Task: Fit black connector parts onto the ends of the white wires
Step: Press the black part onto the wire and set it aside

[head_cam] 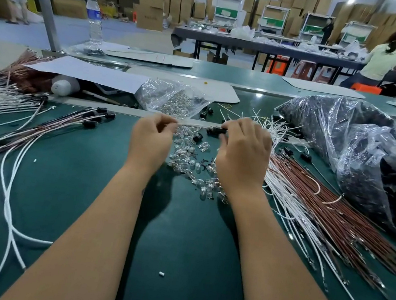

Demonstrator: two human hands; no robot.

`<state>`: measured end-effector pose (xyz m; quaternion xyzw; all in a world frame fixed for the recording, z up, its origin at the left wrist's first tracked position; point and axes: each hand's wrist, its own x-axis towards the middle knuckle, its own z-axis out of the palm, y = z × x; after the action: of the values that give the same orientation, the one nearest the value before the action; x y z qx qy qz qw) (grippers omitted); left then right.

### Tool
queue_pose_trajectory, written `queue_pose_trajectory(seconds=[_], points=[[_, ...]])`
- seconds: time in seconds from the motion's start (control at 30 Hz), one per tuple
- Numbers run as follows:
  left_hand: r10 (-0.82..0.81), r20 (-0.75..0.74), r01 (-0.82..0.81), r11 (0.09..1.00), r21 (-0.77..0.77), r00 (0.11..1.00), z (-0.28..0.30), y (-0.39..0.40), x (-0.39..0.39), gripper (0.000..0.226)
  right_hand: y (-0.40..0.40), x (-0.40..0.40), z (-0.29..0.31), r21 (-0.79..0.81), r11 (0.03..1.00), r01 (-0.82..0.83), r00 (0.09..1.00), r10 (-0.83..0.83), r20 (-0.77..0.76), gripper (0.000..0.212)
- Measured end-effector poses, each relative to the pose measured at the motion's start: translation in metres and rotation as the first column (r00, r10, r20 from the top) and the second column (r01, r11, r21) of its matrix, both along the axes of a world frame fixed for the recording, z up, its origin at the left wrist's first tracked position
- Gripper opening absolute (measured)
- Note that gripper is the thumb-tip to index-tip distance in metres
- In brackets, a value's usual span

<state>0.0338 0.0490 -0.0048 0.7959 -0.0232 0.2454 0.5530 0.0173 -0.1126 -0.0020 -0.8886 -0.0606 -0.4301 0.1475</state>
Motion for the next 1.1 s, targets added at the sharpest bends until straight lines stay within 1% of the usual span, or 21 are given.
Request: queue_pose_trajectory(seconds=[0.07, 0.13, 0.17, 0.2, 0.27, 0.3, 0.33, 0.37, 0.4, 0.43, 0.47, 0.5, 0.53, 0.6, 0.7, 0.77, 0.8, 0.87, 0.97, 1.03, 1.1], points=[[0.219, 0.008, -0.219, 0.975, 0.036, 0.976, 0.000, 0.018, 0.003, 0.012, -0.004, 0.000, 0.002, -0.027, 0.995, 0.095, 0.995, -0.095, -0.020, 0.018], [0.422, -0.065, -0.417, 0.906, 0.079, 0.904, -0.003, 0.034, 0.006, 0.014, -0.008, -0.001, 0.004, -0.015, 0.990, 0.140, 0.987, -0.140, -0.074, 0.017], [0.510, -0.114, -0.495, 0.858, 0.137, 0.853, -0.003, 0.038, 0.006, 0.017, -0.009, -0.002, 0.004, 0.004, 0.990, 0.141, 0.985, -0.140, -0.100, 0.016], [0.582, -0.136, -0.553, 0.809, 0.198, 0.802, -0.004, 0.039, 0.005, 0.020, -0.009, -0.003, 0.004, 0.023, 0.991, 0.131, 0.984, -0.127, -0.125, 0.014], [0.650, -0.063, -0.612, 0.740, 0.279, 0.757, -0.003, 0.032, 0.001, 0.031, -0.008, -0.002, 0.003, 0.032, 0.995, 0.097, 0.984, -0.091, -0.153, 0.012], [0.640, 0.032, -0.620, 0.729, 0.290, 0.768, -0.001, 0.026, -0.002, 0.037, -0.007, -0.002, 0.003, 0.027, 0.996, 0.080, 0.985, -0.075, -0.158, 0.011], [0.584, 0.147, -0.599, 0.746, 0.291, 0.798, 0.000, 0.020, -0.003, 0.043, -0.006, -0.002, 0.003, 0.025, 0.998, 0.057, 0.986, -0.052, -0.160, 0.010], [0.471, 0.247, -0.529, 0.790, 0.310, 0.847, 0.002, 0.013, -0.004, 0.046, -0.003, -0.002, 0.003, 0.032, 0.999, 0.017, 0.987, -0.011, -0.160, 0.010], [0.299, 0.311, -0.401, 0.846, 0.351, 0.902, 0.004, 0.005, -0.005, 0.048, 0.000, -0.003, 0.004, 0.044, 0.998, -0.047, 0.987, 0.053, -0.153, 0.010], [0.094, 0.325, -0.231, 0.880, 0.414, 0.941, 0.005, -0.003, -0.006, 0.047, 0.003, -0.005, 0.004, 0.051, 0.991, -0.123, 0.982, 0.129, -0.138, 0.011], [-0.091, 0.286, -0.059, 0.879, 0.473, 0.954, 0.005, -0.010, -0.007, 0.046, 0.006, -0.006, 0.004, 0.043, 0.981, -0.187, 0.975, 0.191, -0.110, 0.013], [-0.208, 0.227, 0.066, 0.858, 0.509, 0.951, 0.005, -0.016, -0.008, 0.043, 0.008, -0.007, 0.003, 0.022, 0.975, -0.221, 0.972, 0.222, -0.080, 0.016], [-0.242, 0.188, 0.111, 0.843, 0.527, 0.952, 0.004, -0.019, -0.008, 0.039, 0.009, -0.007, 0.003, 0.002, 0.974, -0.228, 0.972, 0.228, -0.060, 0.018], [-0.120, 0.182, -0.002, 0.828, 0.560, 0.976, 0.003, -0.015, -0.004, 0.029, 0.007, -0.006, 0.002, 0.000, 0.980, -0.200, 0.976, 0.200, -0.082, 0.013], [0.178, 0.221, -0.277, 0.761, 0.587, 0.959, 0.000, 0.000, 0.000, 0.025, 0.000, -0.002, 0.001, 0.024, 0.994, -0.110, 0.989, 0.112, -0.100, 0.013], [0.326, 0.180, -0.367, 0.726, 0.581, 0.928, -0.003, 0.004, -0.001, 0.024, 0.000, -0.001, 0.001, 0.015, 0.997, -0.069, 0.993, 0.071, -0.099, 0.014], [0.358, 0.165, -0.383, 0.714, 0.586, 0.919, -0.004, 0.003, -0.002, 0.024, 0.000, -0.001, 0.000, 0.003, 0.998, -0.060, 0.992, 0.060, -0.110, 0.014], [0.320, 0.204, -0.376, 0.704, 0.603, 0.925, -0.005, -0.003, -0.003, 0.028, 0.002, 0.000, -0.001, 0.004, 0.997, -0.073, 0.987, 0.073, -0.141, 0.014], [0.029, 0.320, -0.229, 0.760, 0.608, 0.947, -0.001, -0.015, -0.005, 0.027, 0.002, -0.001, -0.002, 0.044, 0.987, -0.152, 0.971, 0.157, -0.178, 0.012], [-0.118, 0.334, -0.113, 0.794, 0.597, 0.935, -0.002, -0.022, -0.005, 0.019, 0.003, -0.002, -0.002, 0.063, 0.980, -0.188, 0.964, 0.197, -0.181, 0.012], [-0.101, 0.300, -0.086, 0.829, 0.552, 0.949, -0.004, -0.021, -0.003, 0.016, 0.002, -0.002, -0.002, 0.057, 0.980, -0.189, 0.962, 0.196, -0.189, 0.012]])
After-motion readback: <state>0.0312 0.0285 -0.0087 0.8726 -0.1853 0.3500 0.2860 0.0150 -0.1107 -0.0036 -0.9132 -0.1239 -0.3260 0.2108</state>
